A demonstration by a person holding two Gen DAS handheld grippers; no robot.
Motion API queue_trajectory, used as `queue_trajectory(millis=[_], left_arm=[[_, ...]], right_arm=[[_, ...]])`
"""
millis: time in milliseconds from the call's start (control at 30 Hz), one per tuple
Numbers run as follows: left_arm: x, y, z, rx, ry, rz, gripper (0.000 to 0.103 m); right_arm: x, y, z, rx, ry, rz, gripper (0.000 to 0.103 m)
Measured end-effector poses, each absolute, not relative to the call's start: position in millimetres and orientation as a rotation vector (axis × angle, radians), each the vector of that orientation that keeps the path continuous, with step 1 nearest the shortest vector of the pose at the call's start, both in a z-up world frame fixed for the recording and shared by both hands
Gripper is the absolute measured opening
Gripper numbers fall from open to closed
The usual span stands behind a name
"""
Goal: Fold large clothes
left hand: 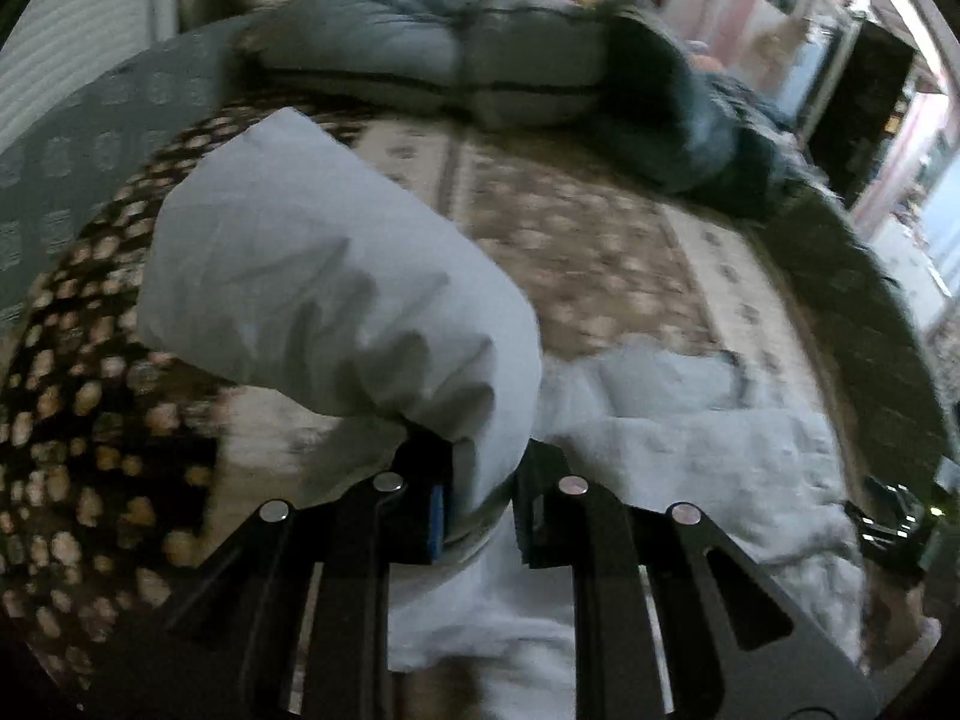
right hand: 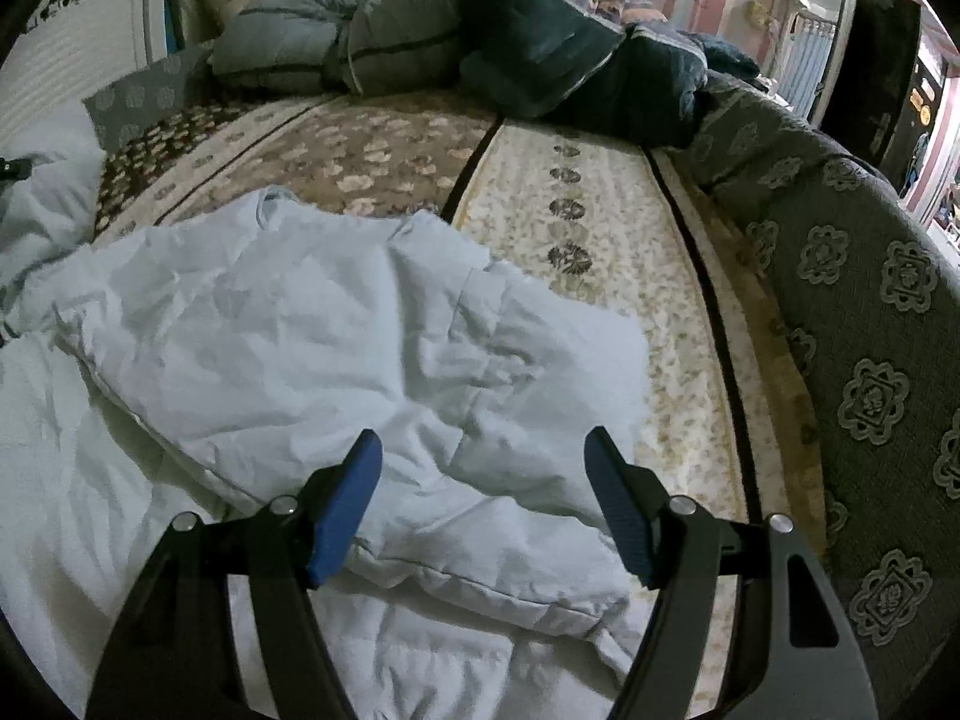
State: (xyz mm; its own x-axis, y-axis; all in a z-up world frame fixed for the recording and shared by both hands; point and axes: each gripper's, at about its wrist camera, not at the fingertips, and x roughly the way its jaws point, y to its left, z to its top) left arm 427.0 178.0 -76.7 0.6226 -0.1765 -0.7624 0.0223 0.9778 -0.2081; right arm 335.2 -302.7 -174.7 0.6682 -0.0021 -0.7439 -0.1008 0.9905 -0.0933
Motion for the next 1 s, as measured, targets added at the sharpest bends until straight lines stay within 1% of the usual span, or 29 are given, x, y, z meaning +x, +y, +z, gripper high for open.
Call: queue_trajectory(millis=[67,133,267,367,467,567,667,767,800,867,900,933,1000], left_arm=[[427.5,146.5,-74.1,-0.156,0.885,-0.150,0.015],[429.3,111.2,-76.9,-0.102,0.893,-0.182,0.015],[422.3,30.3,-89.2,0.036,0.928,-0.266,0.015],[423.8,-0.7,-99.1,0.033,0.952,-0.312,0.015],[429.4,-28.6,-115.0,-0.030,0.978,-0.366,0.015],[434.4,-50.7,-145.6,0.061,1.033,-0.362,0.015],[433.6,-55.5,-166.7,0.060,1.097,-0.368,0.018],[417.2,-61.7,-165.3,0.129,1.079,-0.354,0.022],[412.4,-62.3,-163.2,0.145,1.079,-0.351,0.027],[402.2,-60.7,-156.6,0.138,1.087,-0.363,0.045],[395.5,-58.1,-151.1,0.124,1.081,-0.378,0.070],[390.2,-55.7,-146.3,0.119,1.071,-0.378,0.085],[374.3,-51.9,-134.4,0.127,1.047,-0.375,0.089]], right_arm=[[338.0,-311.2,-169.6,-0.099,0.833,0.053,0.070],[346.9,-315.8,-169.8,-0.100,0.867,0.052,0.070],[362.9,-314.9,-176.0,-0.244,0.925,0.008,0.070],[368.7,-328.6,-171.4,-0.222,0.924,-0.001,0.070],[367.6,-335.3,-172.9,-0.185,0.921,0.000,0.070],[367.8,-333.6,-185.6,-0.196,0.958,0.006,0.070],[361.4,-331.0,-191.5,-0.208,0.976,0.015,0.070],[356.0,-334.4,-190.6,-0.192,0.982,0.017,0.070],[354.5,-335.0,-190.1,-0.189,0.982,0.016,0.070],[351.8,-336.2,-186.1,-0.180,0.985,0.015,0.070],[350.3,-336.9,-184.3,-0.177,0.982,0.017,0.070],[348.4,-337.0,-181.8,-0.177,0.977,0.017,0.070],[345.5,-336.6,-178.5,-0.179,0.974,0.016,0.070]])
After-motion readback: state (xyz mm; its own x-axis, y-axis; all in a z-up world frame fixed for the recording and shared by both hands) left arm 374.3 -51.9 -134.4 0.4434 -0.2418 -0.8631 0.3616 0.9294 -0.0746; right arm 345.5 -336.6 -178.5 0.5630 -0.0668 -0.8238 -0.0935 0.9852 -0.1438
